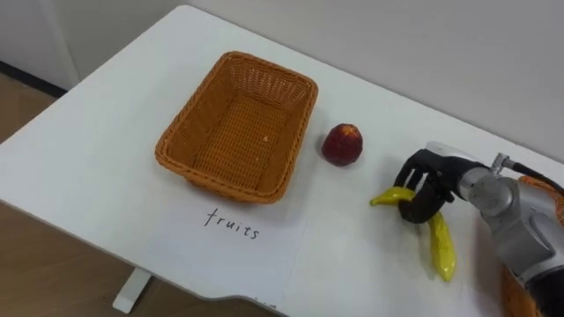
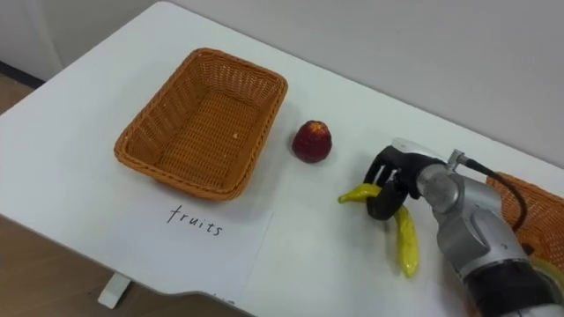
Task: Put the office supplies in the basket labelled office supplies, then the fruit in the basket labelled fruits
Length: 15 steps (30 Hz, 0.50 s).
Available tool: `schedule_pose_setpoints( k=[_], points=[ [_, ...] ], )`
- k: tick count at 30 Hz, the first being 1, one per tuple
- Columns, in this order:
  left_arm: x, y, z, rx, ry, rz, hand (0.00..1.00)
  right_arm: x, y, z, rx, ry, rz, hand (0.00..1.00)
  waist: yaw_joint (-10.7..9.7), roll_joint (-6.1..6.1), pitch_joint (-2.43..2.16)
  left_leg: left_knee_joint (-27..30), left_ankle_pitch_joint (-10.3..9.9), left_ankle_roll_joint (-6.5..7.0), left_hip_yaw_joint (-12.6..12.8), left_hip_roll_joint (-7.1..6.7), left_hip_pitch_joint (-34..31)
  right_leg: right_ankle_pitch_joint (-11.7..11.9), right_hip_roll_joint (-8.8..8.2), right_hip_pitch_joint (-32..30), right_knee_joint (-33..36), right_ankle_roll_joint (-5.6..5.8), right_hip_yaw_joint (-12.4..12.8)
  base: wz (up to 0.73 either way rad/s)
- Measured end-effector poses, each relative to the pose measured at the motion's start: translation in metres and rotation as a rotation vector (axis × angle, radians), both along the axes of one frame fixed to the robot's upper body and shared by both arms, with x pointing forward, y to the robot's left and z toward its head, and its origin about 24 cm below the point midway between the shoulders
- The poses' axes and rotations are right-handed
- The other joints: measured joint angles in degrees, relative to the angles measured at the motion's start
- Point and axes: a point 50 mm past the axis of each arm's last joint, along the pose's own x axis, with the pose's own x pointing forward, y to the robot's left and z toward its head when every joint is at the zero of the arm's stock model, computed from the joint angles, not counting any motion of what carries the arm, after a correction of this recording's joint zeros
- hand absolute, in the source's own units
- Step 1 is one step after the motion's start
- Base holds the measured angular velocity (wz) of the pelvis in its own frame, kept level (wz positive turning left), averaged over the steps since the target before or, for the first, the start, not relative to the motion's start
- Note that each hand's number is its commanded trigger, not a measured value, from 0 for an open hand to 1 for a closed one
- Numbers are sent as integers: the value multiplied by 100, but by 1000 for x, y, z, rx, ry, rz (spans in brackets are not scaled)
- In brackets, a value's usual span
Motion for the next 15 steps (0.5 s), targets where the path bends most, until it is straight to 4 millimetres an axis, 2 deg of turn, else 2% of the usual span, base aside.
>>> schedule_pose_setpoints(
  k=[4, 9, 15],
  points=[
    [-1, 0, 0, 4, -2, 2, 0, 2, 13, 15, 20, -43, 73, 100, -107, 97, -61, -9, 7, 2, -1, -2, 4, 0, -3, -4, 5, 0, -1, 0],
    [-6, 3, 0, 34, -8, 24, 0, 5, 17, 29, 56, -104, 112, 100, -209, 50, -89, -17, 14, 3, -1, -4, 34, 0, -5, 24, -1, 0, 10, 0],
    [-8, 5, 0, 61, -15, 35, 0, 9, 16, 39, 104, -142, 115, 100, -281, 15, -62, -65, 18, 11, 16, -11, 185, 0, -7, 131, -3, 1, 130, -5]
  ],
)
